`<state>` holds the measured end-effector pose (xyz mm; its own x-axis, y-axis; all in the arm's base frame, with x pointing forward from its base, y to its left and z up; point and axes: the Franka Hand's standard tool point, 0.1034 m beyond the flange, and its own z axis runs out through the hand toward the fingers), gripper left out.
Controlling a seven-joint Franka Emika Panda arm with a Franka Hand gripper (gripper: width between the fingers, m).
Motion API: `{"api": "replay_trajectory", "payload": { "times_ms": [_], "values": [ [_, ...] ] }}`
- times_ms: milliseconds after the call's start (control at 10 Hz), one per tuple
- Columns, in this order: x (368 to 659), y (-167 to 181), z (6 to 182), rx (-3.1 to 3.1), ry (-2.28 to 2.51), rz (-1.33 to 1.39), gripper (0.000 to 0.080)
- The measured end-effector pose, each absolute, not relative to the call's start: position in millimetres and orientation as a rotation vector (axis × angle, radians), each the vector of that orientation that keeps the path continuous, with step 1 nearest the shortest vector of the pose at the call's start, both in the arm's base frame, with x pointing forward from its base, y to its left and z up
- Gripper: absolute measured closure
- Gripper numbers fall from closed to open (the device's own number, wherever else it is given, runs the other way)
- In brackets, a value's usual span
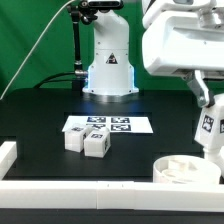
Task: Assemble stool
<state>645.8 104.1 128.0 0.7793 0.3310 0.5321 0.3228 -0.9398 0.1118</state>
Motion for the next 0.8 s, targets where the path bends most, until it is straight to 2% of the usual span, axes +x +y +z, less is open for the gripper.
{"api": "replay_trajectory", "payload": {
  "times_ms": [800],
  "values": [
    [637, 116, 117.2, 2.949, 0.576, 0.888, 0.0473]
  ]
}}
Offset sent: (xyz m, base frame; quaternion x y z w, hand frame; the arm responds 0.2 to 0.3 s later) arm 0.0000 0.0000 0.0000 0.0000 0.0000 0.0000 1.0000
